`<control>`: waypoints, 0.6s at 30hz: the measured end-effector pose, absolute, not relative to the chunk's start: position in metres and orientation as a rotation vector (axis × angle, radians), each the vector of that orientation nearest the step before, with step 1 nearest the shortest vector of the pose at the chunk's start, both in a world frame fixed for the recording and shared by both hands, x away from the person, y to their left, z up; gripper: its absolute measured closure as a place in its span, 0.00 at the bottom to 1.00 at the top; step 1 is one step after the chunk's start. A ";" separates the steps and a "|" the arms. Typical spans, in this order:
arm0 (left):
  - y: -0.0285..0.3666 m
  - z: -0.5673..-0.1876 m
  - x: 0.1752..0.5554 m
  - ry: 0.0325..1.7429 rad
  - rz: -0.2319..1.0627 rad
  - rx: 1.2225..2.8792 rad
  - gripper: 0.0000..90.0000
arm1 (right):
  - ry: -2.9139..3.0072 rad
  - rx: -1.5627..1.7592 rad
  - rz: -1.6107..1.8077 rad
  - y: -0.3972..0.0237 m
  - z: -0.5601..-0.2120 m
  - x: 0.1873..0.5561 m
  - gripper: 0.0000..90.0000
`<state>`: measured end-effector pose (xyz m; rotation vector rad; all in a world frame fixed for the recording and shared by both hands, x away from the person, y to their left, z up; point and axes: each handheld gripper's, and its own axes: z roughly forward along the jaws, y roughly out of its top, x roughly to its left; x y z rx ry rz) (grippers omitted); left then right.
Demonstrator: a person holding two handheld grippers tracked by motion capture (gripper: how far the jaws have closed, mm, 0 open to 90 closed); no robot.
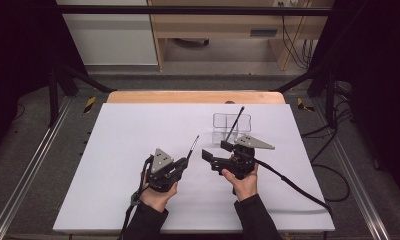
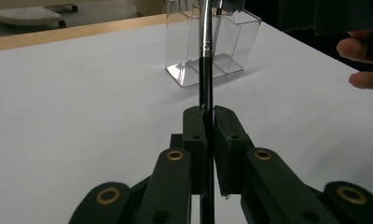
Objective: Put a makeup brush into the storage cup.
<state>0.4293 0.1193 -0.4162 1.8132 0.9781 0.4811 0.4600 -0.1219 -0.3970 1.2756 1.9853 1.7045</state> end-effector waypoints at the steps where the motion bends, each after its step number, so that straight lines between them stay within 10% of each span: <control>1: 0.119 -0.416 0.429 0.976 0.485 1.813 0.92 | 1.986 1.278 1.704 -0.122 -0.397 0.460 0.17; 18: 0.100 -0.406 0.422 0.905 0.497 1.816 0.92 | 2.018 1.263 1.761 -0.122 -0.395 0.457 0.28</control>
